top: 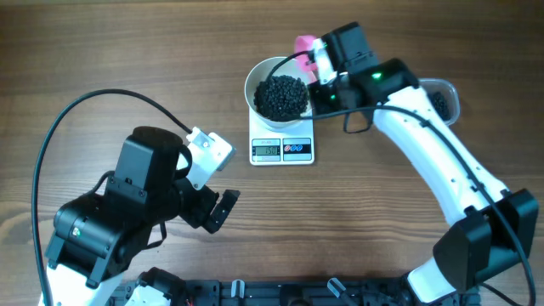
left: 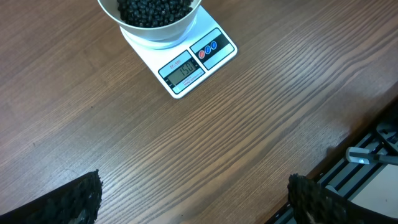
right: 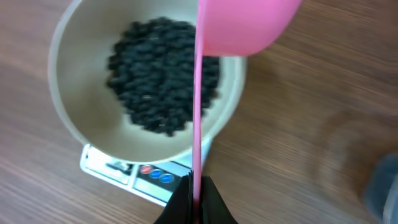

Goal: Scoop item into bowl and weigh 150g on scale
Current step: 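Lift the scoop away from the bowl toward the bean tub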

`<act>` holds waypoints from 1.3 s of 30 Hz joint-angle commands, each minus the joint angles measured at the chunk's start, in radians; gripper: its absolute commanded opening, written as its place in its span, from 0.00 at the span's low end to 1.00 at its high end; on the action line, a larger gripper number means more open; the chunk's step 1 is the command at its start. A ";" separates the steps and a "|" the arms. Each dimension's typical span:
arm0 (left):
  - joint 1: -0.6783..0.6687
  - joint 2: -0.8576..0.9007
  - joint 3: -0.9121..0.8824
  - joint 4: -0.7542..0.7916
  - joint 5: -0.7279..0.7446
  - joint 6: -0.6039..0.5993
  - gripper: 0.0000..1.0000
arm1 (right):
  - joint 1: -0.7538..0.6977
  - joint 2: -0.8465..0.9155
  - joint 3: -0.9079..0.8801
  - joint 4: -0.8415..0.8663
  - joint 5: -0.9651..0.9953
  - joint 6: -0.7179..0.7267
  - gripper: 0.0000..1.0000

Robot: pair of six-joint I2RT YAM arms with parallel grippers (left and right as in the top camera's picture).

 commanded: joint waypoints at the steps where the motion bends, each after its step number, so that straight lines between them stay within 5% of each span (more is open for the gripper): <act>1: 0.005 -0.005 0.010 0.003 -0.002 0.012 1.00 | -0.074 -0.054 0.019 -0.039 -0.007 0.021 0.04; 10: 0.005 -0.005 0.010 0.003 -0.002 0.012 1.00 | -0.281 -0.083 0.019 -0.285 0.067 -0.018 0.04; 15: 0.005 -0.005 0.010 0.003 -0.002 0.012 1.00 | -0.351 -0.082 0.019 -0.401 0.296 -0.024 0.04; 29: 0.005 -0.005 0.010 0.003 -0.002 0.012 1.00 | -0.353 -0.072 0.015 -0.428 0.600 -0.093 0.04; 33: 0.005 -0.005 0.010 0.003 -0.002 0.012 1.00 | -0.353 -0.072 0.016 -0.400 0.582 -0.044 0.04; 39: 0.005 -0.005 0.010 0.003 -0.002 0.012 1.00 | -0.365 -0.119 0.076 -0.394 0.284 0.034 0.04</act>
